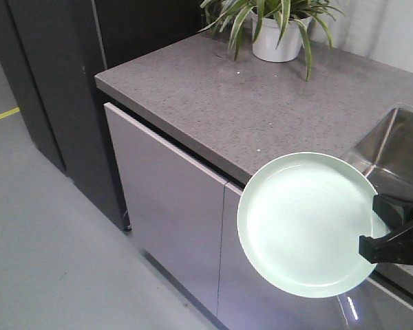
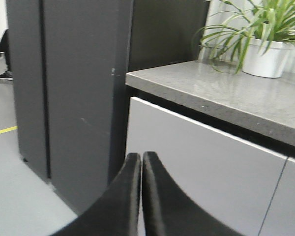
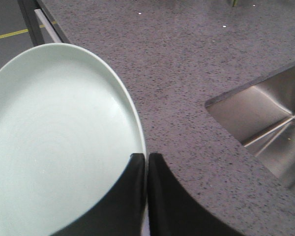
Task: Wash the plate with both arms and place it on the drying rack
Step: 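Drive along the counter to the sink holding the plate in the right gripper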
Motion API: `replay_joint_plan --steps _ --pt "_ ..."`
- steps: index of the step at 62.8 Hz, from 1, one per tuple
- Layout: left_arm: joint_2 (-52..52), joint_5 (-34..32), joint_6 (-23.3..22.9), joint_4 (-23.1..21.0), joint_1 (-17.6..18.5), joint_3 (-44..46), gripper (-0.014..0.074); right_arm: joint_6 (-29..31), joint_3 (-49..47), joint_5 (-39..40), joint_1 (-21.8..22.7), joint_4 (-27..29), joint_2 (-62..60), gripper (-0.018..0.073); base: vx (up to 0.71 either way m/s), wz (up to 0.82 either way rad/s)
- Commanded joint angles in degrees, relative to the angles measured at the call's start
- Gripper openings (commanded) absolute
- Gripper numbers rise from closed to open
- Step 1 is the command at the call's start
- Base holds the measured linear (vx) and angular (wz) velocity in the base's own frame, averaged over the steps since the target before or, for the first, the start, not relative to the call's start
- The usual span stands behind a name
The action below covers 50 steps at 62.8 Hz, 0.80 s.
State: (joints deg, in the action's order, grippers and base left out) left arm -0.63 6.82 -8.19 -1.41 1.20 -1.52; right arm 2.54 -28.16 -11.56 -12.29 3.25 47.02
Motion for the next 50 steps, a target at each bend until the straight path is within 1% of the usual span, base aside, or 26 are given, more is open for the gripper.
replay_joint_plan --steps 1,50 --pt "-0.9 -4.0 -0.5 -0.4 0.1 -0.9 -0.0006 0.4 -1.7 4.3 0.2 -0.2 -0.6 -0.0008 0.08 -0.33" --pt "-0.9 -4.0 -0.5 -0.4 0.1 -0.9 -0.0006 0.4 -1.7 4.3 0.2 -0.2 -0.6 -0.0008 0.08 -0.32"
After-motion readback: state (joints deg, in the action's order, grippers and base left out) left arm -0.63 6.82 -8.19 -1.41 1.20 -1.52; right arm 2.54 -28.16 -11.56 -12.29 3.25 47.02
